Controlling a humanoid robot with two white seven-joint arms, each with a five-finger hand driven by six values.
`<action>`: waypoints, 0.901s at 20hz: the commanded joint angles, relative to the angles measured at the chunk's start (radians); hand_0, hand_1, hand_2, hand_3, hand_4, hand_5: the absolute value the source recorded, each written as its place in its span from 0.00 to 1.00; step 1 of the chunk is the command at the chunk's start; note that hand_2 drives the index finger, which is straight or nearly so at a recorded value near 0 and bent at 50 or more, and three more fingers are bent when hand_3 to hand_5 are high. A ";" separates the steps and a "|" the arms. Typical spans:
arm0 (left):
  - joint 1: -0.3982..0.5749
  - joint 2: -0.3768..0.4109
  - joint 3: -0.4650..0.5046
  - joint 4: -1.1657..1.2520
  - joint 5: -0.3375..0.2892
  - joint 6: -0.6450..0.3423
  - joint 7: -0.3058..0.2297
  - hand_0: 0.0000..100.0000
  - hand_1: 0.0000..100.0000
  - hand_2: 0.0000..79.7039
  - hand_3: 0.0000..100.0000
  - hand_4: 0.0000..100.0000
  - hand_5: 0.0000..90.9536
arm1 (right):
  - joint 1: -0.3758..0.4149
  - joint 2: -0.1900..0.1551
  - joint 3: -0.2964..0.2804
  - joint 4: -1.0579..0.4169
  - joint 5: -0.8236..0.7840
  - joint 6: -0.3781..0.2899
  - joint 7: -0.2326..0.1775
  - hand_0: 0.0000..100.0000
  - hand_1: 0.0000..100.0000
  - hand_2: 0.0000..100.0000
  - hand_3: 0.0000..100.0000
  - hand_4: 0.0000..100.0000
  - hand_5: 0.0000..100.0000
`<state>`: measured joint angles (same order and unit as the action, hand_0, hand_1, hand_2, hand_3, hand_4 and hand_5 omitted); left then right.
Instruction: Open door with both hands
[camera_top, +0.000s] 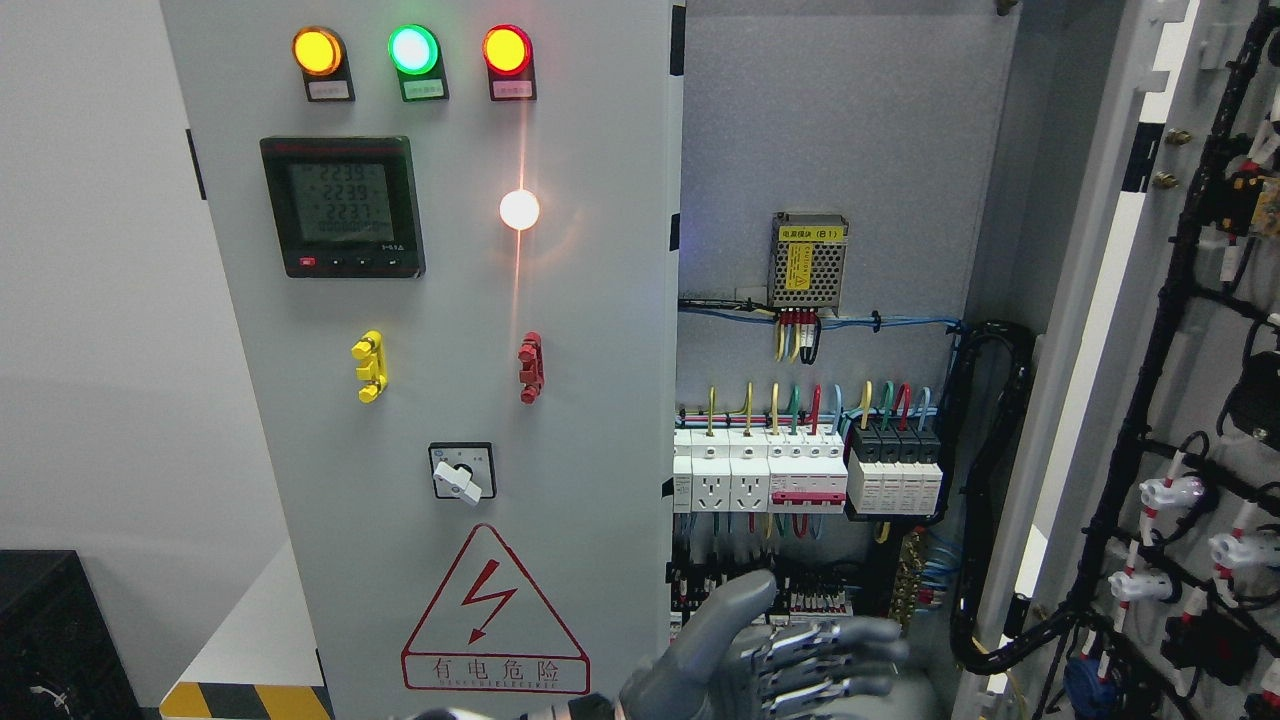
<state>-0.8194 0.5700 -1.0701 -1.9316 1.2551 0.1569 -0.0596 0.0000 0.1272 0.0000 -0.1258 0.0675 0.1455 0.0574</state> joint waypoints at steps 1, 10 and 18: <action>0.307 0.140 0.007 -0.014 -0.170 -0.008 0.000 0.00 0.00 0.00 0.00 0.00 0.00 | -0.002 -0.001 -0.011 0.000 0.000 0.000 -0.001 0.00 0.00 0.00 0.00 0.00 0.00; 0.483 0.117 0.019 0.325 -0.209 -0.056 0.001 0.00 0.00 0.00 0.00 0.00 0.00 | 0.002 0.000 -0.011 0.000 0.000 0.000 -0.001 0.00 0.00 0.00 0.00 0.00 0.00; 0.649 0.042 0.082 0.644 -0.224 -0.062 -0.002 0.00 0.00 0.00 0.00 0.00 0.00 | 0.002 0.000 -0.011 0.000 0.000 0.000 -0.001 0.00 0.00 0.00 0.00 0.00 0.00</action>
<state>-0.2870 0.6422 -1.0380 -1.6187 1.0466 0.0981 -0.0624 0.0000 0.1272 0.0000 -0.1257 0.0675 0.1456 0.0574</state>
